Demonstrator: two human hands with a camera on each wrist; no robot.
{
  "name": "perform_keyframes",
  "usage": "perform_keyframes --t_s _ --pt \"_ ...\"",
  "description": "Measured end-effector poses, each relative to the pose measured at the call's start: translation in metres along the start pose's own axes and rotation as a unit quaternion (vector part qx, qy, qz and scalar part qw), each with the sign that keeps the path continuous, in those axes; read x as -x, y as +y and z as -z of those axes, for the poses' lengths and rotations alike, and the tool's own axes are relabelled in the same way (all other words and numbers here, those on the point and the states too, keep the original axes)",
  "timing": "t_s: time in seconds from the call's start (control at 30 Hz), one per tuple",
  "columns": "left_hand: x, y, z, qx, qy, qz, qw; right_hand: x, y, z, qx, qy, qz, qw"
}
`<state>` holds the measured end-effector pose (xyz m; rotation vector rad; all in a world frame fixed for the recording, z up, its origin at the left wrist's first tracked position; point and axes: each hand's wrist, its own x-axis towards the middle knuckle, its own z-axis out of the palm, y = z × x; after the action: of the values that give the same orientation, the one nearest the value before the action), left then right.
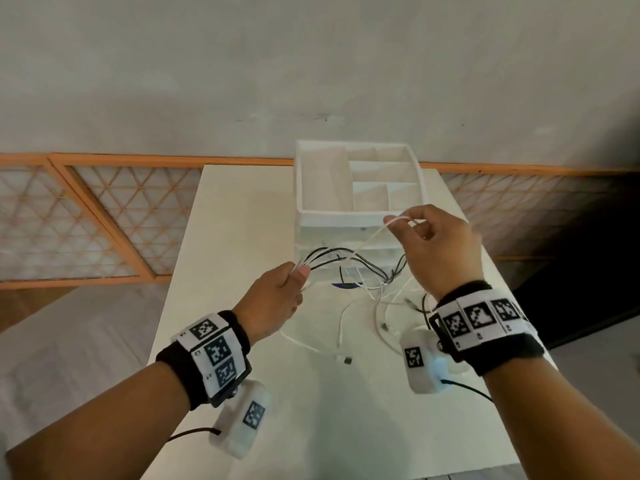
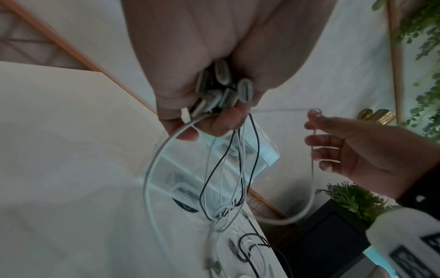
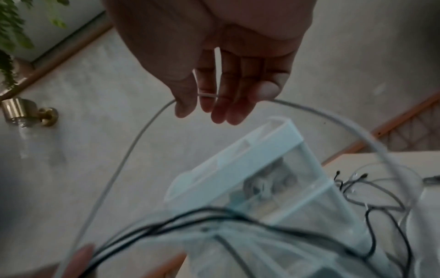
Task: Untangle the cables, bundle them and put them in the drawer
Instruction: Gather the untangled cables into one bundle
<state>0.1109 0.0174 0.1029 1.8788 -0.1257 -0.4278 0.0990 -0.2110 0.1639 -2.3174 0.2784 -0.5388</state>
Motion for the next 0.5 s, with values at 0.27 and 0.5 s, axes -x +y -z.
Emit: perform_keyframes --t_s 0.27,0.5 --pt "0.003 -0.005 0.006 -0.070 0.013 -0.001 0.997 -0.072 0.037 0.049 0.033 0.042 -0.047 0.997" --pt "0.000 -0.004 -0.012 -0.026 0.004 0.058 0.998 -0.107 0.063 0.054 -0.067 -0.021 -0.055 0.996"
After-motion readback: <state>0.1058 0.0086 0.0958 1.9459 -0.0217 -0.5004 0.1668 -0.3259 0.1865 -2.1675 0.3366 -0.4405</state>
